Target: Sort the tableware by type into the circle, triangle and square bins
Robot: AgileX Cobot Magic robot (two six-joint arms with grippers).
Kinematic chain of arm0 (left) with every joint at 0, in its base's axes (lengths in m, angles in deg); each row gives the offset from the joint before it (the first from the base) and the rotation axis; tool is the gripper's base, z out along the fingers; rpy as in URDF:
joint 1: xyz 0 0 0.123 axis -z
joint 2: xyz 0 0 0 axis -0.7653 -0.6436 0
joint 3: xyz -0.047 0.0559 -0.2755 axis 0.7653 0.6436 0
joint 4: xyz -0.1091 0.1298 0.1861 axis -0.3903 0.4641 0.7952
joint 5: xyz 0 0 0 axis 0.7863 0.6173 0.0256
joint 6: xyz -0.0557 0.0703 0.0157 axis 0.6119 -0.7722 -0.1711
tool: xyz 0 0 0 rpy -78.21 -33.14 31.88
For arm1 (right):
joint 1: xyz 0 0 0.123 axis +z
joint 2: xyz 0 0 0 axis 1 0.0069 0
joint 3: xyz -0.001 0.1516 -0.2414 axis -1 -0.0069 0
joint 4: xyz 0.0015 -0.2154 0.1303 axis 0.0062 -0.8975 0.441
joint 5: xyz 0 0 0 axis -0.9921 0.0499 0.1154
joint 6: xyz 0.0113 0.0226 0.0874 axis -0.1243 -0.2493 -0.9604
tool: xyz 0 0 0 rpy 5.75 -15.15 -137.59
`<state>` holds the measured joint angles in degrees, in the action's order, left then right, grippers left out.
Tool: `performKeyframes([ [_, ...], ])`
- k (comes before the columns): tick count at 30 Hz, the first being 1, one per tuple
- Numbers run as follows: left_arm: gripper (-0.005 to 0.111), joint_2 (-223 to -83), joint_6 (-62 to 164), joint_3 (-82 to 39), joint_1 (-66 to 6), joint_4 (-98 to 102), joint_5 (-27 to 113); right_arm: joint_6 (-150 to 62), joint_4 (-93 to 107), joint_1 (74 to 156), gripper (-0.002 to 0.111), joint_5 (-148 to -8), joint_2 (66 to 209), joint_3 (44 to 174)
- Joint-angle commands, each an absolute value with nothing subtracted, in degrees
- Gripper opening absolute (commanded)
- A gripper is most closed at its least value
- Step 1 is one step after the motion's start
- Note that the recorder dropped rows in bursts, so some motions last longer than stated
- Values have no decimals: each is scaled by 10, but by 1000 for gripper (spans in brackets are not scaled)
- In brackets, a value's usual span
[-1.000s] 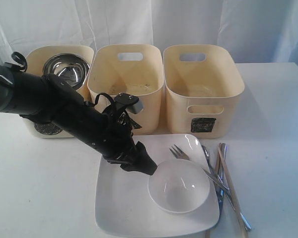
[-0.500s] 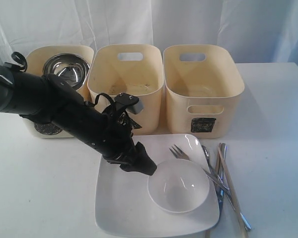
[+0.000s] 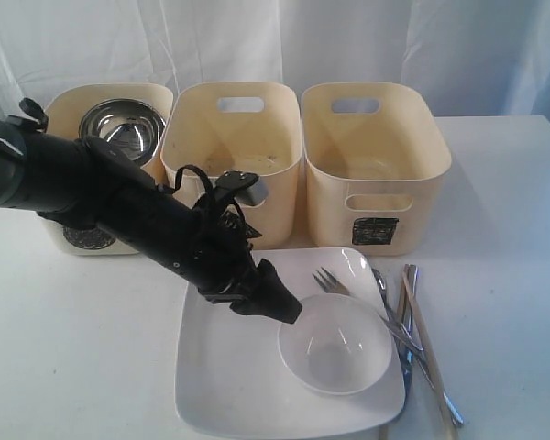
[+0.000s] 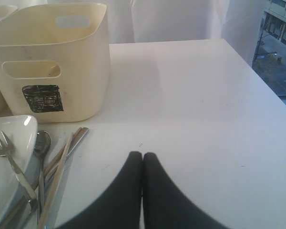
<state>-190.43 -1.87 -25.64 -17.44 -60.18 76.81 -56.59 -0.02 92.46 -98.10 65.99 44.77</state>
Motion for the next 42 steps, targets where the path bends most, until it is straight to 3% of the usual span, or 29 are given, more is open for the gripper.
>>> performKeyframes([
  [1,56,-1903,-38,-253,-172,-649,797,-562,0,924,0,-976,657,445],
  [11,56,-1904,-37,-253,-169,-634,743,-562,0,924,0,-976,657,445],
  [18,56,-1904,-37,-253,-111,-621,658,-562,0,924,0,-976,657,445],
  [38,56,-1939,-35,-253,-110,-621,680,-562,0,924,0,-976,657,445],
  [41,46,-1949,-35,-253,-110,-622,680,-562,0,924,0,-976,657,445],
  [42,36,-1952,-35,-253,-110,-617,680,-562,0,924,0,-976,657,445],
])
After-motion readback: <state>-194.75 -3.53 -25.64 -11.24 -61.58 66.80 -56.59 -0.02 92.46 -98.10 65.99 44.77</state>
